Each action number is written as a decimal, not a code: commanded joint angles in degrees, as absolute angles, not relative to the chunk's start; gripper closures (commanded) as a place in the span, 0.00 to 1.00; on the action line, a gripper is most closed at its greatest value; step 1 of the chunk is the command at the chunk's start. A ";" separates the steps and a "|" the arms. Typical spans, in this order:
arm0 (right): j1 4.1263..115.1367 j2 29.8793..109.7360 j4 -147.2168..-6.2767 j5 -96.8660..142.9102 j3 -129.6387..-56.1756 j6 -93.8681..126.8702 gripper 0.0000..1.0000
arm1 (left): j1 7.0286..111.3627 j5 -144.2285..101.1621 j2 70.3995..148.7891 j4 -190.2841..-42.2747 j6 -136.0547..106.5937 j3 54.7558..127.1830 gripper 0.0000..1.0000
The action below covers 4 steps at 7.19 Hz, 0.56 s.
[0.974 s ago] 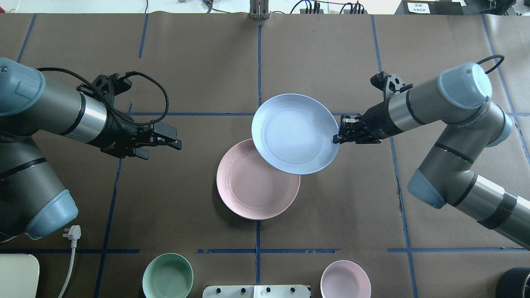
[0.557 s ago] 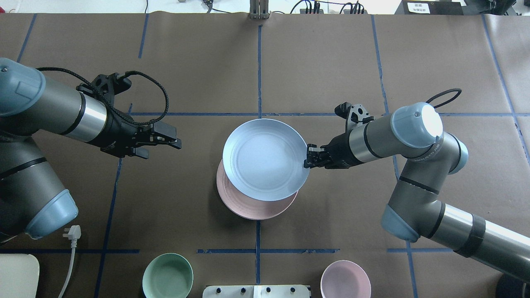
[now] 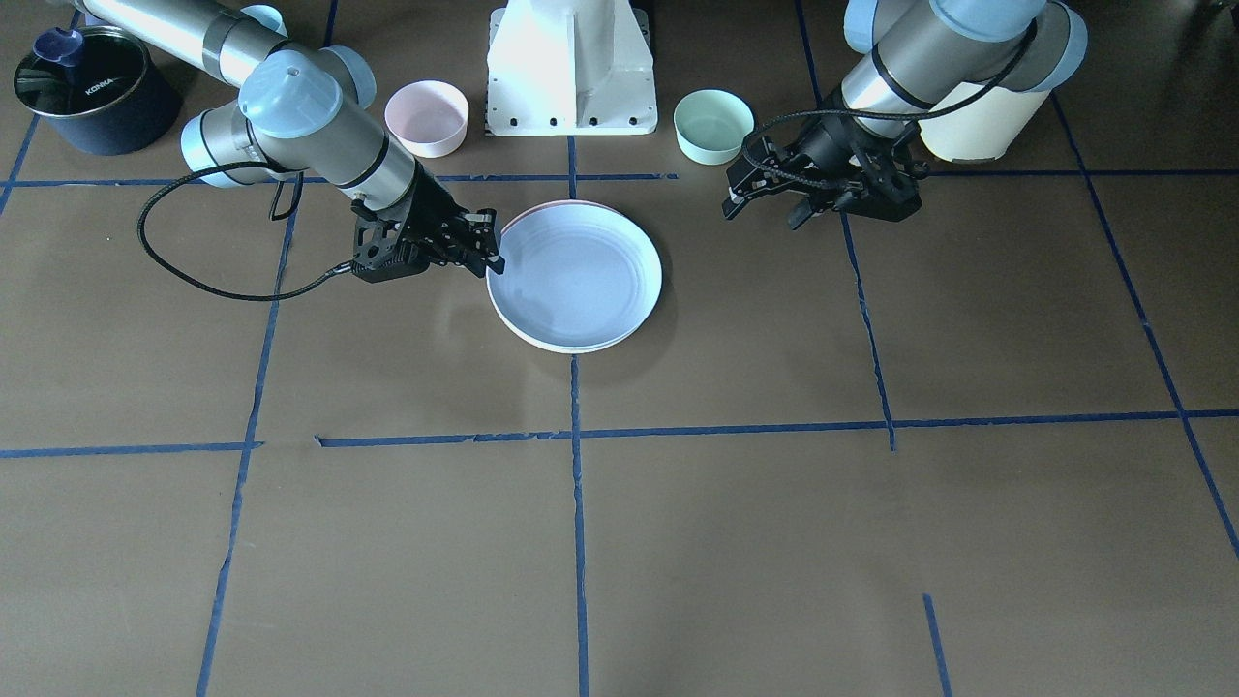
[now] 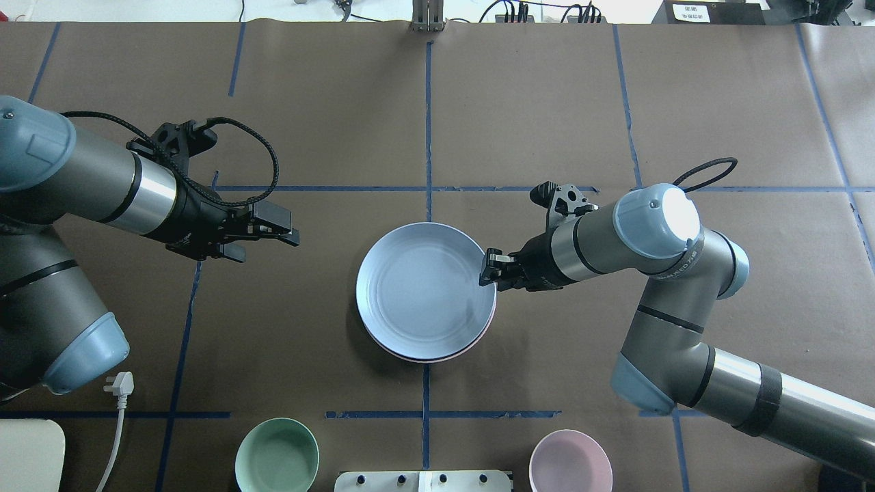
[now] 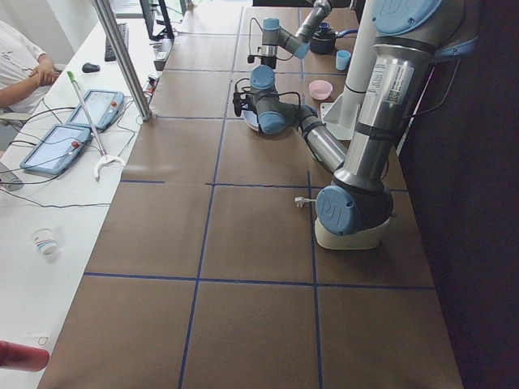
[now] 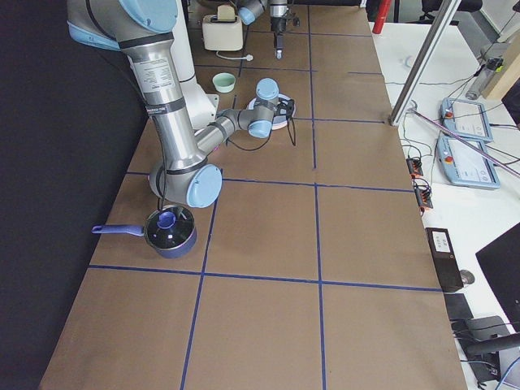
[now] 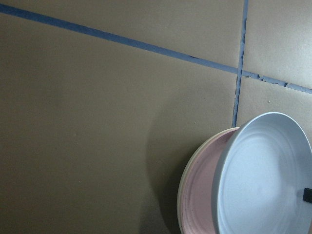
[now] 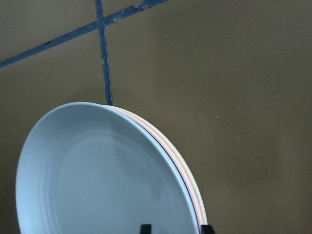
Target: Stack three plates with pink and blue
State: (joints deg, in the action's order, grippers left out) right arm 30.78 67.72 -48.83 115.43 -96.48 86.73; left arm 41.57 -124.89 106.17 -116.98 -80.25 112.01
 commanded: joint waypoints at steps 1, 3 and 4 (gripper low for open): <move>32.15 69.16 -48.87 115.74 -99.90 86.57 0.00 | 41.75 -125.15 104.26 -116.98 -79.90 111.80 0.00; 42.64 80.63 -48.87 122.55 -106.42 85.18 0.00 | 45.69 -125.60 97.42 -117.07 -71.00 112.06 0.00; 51.85 85.82 -49.13 130.96 -105.39 73.68 0.00 | 48.75 -125.68 91.55 -117.07 -60.57 112.15 0.00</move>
